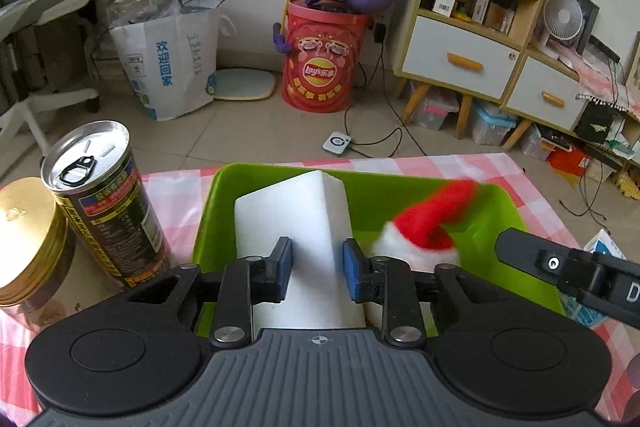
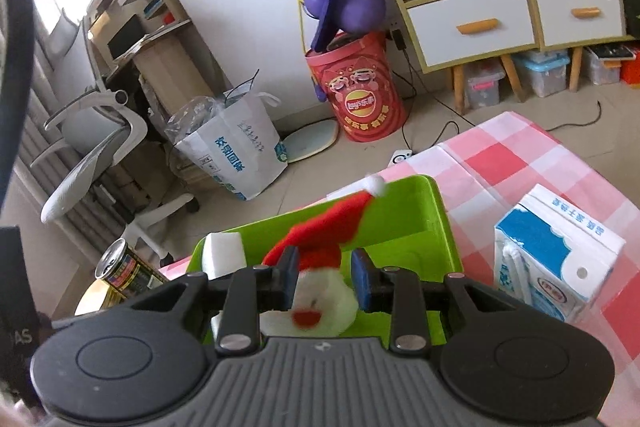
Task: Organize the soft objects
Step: 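Carry the foam block and Santa plush into the green tray and release both, then move the left tool to the bunny plush in the blue dress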
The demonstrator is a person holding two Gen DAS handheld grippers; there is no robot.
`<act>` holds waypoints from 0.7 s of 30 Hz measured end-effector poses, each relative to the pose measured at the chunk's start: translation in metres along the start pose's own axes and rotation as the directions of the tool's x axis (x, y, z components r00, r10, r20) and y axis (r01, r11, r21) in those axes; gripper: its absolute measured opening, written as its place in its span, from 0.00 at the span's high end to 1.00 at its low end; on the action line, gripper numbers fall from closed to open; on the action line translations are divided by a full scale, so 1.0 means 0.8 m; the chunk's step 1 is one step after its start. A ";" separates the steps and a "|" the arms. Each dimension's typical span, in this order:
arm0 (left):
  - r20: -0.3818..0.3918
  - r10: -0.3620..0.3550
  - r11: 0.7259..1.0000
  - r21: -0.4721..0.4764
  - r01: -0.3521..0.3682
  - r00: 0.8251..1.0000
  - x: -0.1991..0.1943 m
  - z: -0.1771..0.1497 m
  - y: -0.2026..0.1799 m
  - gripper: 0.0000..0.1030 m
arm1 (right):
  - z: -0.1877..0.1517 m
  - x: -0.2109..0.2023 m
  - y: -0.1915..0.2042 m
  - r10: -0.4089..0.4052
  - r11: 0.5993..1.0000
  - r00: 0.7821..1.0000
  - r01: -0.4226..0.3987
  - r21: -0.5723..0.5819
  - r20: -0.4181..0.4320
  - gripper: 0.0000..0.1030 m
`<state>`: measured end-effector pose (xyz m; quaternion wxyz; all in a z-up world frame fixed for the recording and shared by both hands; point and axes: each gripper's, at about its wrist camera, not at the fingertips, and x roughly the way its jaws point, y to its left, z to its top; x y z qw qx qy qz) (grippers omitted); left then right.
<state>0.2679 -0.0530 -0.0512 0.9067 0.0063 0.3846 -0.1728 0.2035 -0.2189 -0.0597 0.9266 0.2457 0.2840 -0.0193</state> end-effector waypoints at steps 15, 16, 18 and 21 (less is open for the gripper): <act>0.048 -0.010 0.999 -0.043 0.012 0.999 -0.077 -0.013 0.005 0.25 | 0.024 -0.078 -0.001 -0.021 1.000 1.000 0.021 0.016 0.020 0.59; 0.051 -0.011 0.999 -0.049 0.014 0.999 -0.085 -0.015 0.005 0.22 | 0.024 -0.088 0.000 -0.029 1.000 0.999 0.029 0.008 0.022 0.57; 0.054 -0.009 0.999 -0.049 0.012 0.999 -0.101 -0.019 0.004 0.21 | 0.025 -0.106 0.001 -0.041 0.999 0.999 0.041 -0.012 0.027 0.54; 0.066 -0.008 0.999 -0.050 0.011 0.998 -0.127 -0.027 0.003 0.18 | 0.021 -0.132 0.002 -0.047 0.998 0.999 0.048 -0.031 0.027 0.49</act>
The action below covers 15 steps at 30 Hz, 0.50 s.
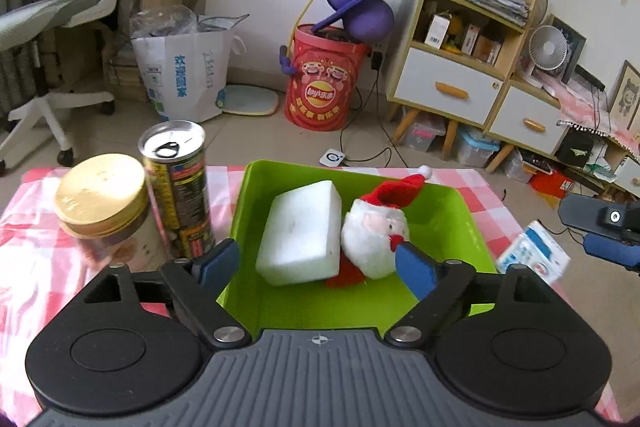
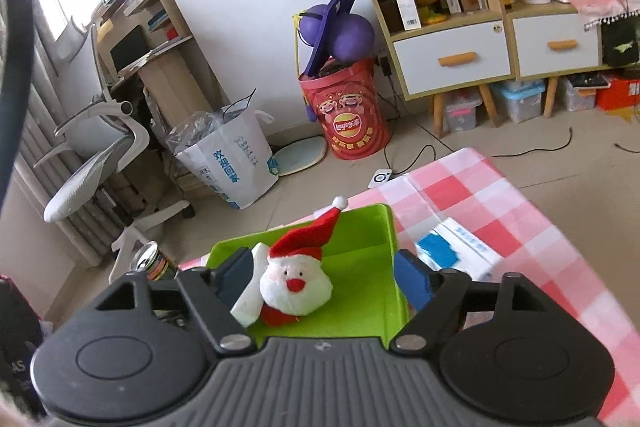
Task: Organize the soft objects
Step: 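Move the left tool to the bunny plush in the blue dress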
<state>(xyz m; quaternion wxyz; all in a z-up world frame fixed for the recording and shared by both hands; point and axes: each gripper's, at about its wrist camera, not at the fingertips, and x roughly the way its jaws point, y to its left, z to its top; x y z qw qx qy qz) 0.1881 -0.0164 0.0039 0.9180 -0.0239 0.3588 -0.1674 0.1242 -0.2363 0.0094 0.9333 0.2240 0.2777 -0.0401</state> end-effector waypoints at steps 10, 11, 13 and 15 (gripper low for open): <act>0.017 0.039 0.999 -0.006 -0.039 0.999 -0.079 -0.033 0.001 0.05 | -0.023 -0.065 0.005 0.026 0.999 0.999 -0.028 -0.045 -0.038 0.41; 0.014 0.043 0.999 -0.010 -0.043 0.999 -0.084 -0.037 0.002 0.05 | -0.026 -0.070 0.006 0.030 0.998 0.999 -0.032 -0.054 -0.042 0.40; 0.002 0.050 0.999 -0.016 -0.050 0.999 -0.096 -0.046 0.003 0.05 | -0.033 -0.080 0.008 0.033 0.997 0.998 -0.037 -0.072 -0.046 0.39; -0.010 0.058 0.998 -0.014 -0.058 0.998 -0.106 -0.055 0.003 0.05 | -0.040 -0.088 0.008 0.032 0.996 0.998 -0.037 -0.086 -0.050 0.37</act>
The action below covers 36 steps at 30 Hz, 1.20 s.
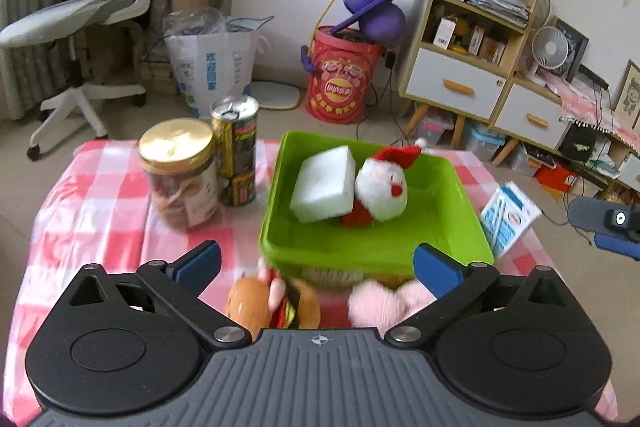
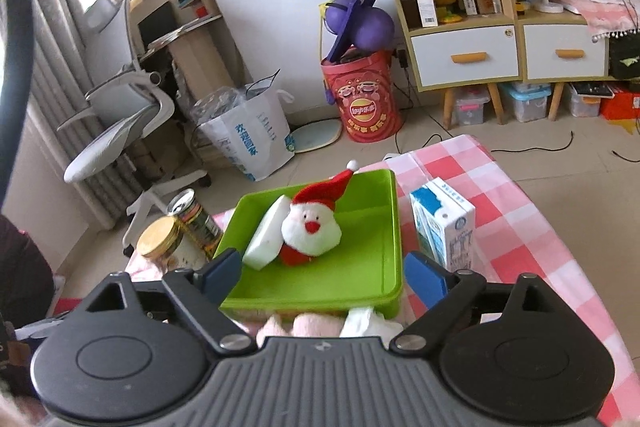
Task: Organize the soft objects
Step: 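Move the left tool to the bunny plush in the blue dress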
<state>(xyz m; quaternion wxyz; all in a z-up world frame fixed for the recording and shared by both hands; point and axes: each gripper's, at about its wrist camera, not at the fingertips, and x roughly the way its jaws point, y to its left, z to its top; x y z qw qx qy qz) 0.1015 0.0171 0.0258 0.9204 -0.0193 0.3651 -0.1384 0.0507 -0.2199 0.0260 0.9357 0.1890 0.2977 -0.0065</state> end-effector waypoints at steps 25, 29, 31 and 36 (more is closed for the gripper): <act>-0.081 -0.092 0.993 0.069 0.098 0.992 -0.045 -0.112 0.002 0.05 | -0.084 -0.022 -0.042 0.002 0.989 0.991 -0.022 -0.144 -0.136 0.33; -0.111 -0.121 0.989 0.068 0.129 0.986 -0.038 -0.134 -0.005 0.05 | -0.097 -0.017 -0.049 -0.005 0.989 0.984 -0.022 -0.149 -0.180 0.33; -0.128 -0.125 0.988 0.070 0.134 0.984 -0.032 -0.146 -0.012 0.05 | -0.103 -0.011 -0.052 -0.011 0.988 0.980 -0.021 -0.156 -0.198 0.33; -0.130 -0.146 0.988 0.034 0.152 0.981 -0.018 -0.164 -0.027 0.05 | -0.119 0.006 -0.052 -0.022 0.982 0.978 -0.018 -0.188 -0.207 0.33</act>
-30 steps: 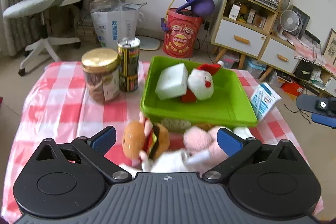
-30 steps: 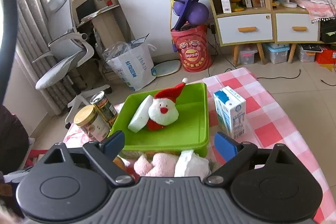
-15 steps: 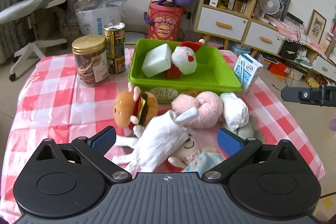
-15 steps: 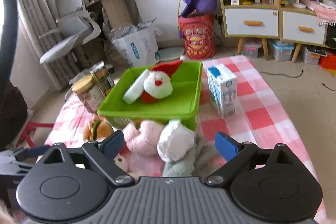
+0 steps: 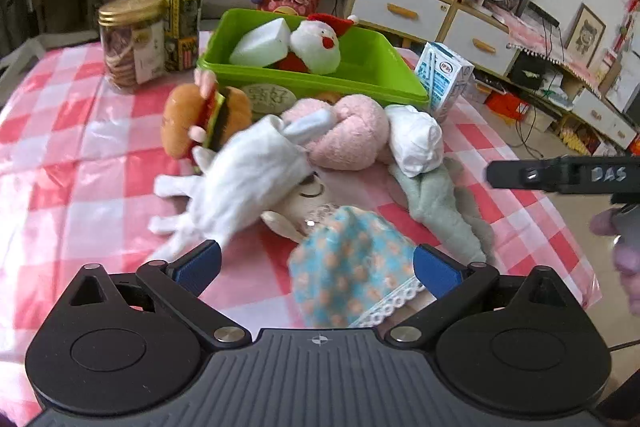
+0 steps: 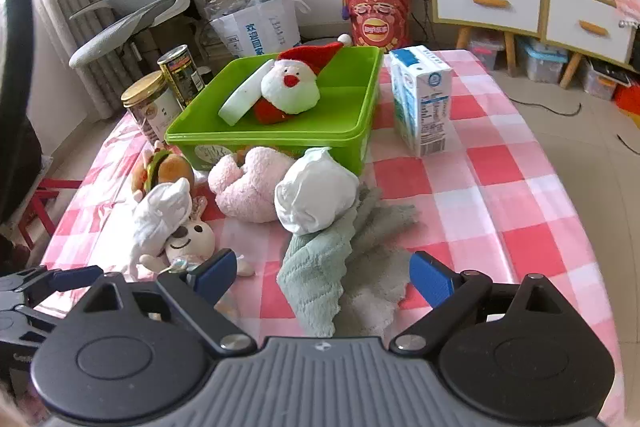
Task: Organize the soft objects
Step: 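Move the left tool to the bunny plush in the blue dress, then grasp the bunny plush with the left tool while the right tool grasps the white cloth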
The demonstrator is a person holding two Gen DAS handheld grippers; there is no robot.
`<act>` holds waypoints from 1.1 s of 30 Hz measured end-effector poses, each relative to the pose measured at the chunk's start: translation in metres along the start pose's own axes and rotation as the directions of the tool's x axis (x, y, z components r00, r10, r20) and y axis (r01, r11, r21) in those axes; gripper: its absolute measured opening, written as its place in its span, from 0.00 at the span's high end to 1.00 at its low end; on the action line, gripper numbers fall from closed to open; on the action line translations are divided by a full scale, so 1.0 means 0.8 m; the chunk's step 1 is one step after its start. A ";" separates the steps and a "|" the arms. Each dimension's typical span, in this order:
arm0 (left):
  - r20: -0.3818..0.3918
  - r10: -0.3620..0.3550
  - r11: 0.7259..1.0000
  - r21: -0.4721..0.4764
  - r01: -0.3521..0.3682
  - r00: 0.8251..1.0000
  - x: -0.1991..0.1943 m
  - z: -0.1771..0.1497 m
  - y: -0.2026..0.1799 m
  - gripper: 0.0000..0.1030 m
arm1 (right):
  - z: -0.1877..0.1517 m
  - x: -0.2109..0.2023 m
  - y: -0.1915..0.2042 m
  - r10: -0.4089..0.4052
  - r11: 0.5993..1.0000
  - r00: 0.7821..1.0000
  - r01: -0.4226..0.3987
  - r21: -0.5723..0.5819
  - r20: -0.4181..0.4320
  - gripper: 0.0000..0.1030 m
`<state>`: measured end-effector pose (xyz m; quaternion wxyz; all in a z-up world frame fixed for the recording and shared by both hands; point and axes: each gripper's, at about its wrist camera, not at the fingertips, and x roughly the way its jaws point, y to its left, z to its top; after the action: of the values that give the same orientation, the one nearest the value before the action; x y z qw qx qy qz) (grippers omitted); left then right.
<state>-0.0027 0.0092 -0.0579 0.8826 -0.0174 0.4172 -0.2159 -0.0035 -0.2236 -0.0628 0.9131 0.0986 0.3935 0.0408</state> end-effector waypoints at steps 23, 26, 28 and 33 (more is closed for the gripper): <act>0.039 0.010 0.975 -0.222 -0.001 0.999 0.053 -0.010 -0.004 0.45 | 0.001 0.068 0.029 0.030 0.993 0.988 -0.012 -0.119 0.152 0.44; 0.049 0.002 0.972 -0.234 0.010 0.999 0.054 -0.012 -0.003 0.48 | 0.003 0.074 0.031 0.025 0.992 0.988 -0.006 -0.125 0.152 0.52; 0.053 -0.005 0.969 -0.245 0.018 0.999 0.056 -0.013 -0.003 0.50 | 0.003 0.078 0.032 0.019 0.991 0.988 0.001 -0.130 0.155 0.55; 0.052 -0.013 0.971 -0.236 0.025 0.999 0.059 -0.010 -0.007 0.54 | 0.005 0.087 0.031 0.013 0.991 0.989 0.007 -0.132 0.150 0.67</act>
<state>0.0157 -0.0133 -0.0964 0.8823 -0.1319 0.4178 -0.1723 0.0468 -0.1892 -0.1042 0.9447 0.0413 0.3197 0.0604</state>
